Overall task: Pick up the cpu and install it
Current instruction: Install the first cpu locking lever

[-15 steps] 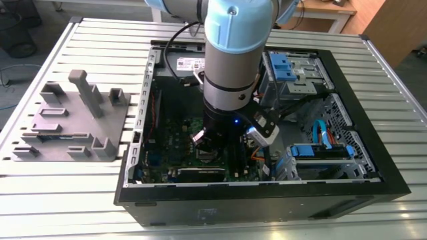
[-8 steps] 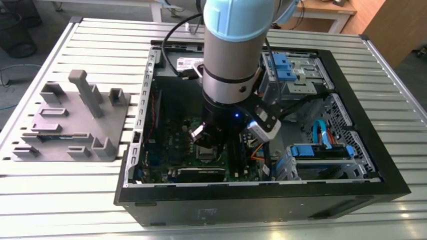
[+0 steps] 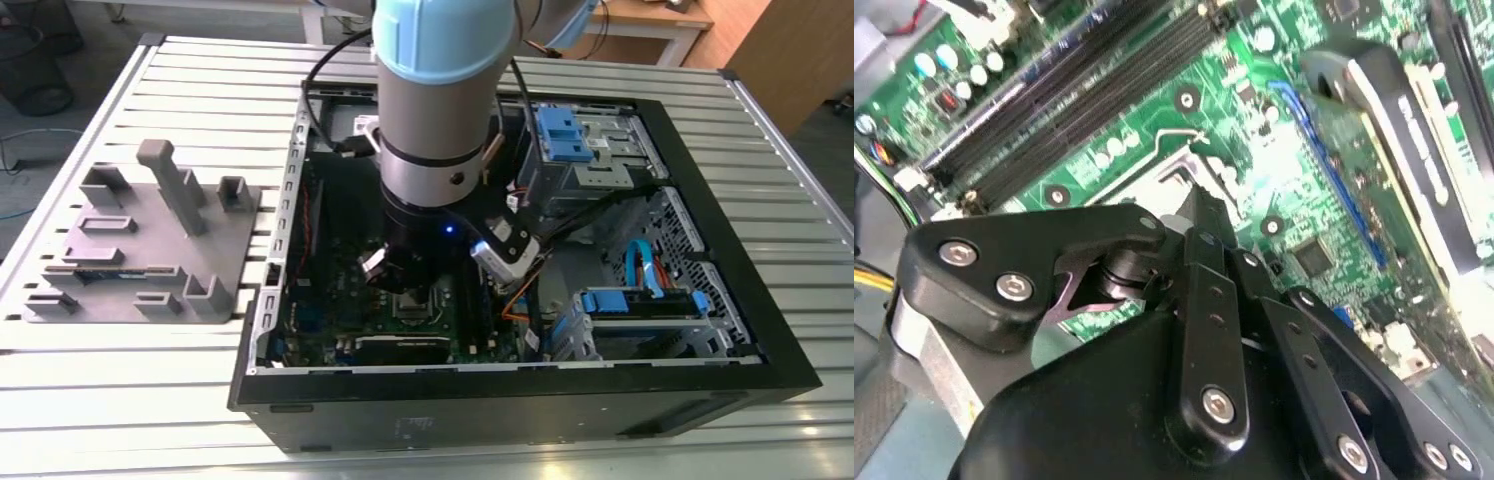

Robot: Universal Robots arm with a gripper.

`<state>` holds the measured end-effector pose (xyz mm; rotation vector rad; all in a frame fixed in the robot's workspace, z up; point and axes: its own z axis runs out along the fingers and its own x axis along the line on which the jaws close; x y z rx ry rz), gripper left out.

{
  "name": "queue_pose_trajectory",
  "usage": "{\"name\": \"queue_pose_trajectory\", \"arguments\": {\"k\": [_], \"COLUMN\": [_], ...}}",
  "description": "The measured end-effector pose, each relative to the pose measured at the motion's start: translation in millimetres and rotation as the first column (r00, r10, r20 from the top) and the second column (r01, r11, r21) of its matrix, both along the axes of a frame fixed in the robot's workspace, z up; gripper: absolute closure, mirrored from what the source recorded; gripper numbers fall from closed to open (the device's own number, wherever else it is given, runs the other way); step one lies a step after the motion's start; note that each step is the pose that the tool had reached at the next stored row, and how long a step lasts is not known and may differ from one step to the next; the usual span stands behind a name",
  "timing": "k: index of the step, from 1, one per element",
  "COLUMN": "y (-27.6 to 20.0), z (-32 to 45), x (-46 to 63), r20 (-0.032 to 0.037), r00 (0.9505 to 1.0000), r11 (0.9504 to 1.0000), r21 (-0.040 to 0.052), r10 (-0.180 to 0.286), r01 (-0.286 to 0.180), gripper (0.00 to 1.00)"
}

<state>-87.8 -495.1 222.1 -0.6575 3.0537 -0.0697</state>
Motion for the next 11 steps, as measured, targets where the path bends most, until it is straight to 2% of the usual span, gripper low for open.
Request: {"name": "queue_pose_trajectory", "arguments": {"k": [5,11], "y": [1.5,1.5], "z": [7.1,7.4], "x": [-3.7,-4.2], "r20": [0.0003,0.0003], "r00": [1.0000,1.0000], "r11": [1.0000,1.0000], "r21": [0.0006,0.0007], "r10": [0.000,0.000], "r01": [0.000,0.000], "gripper": [0.89,0.89]}}
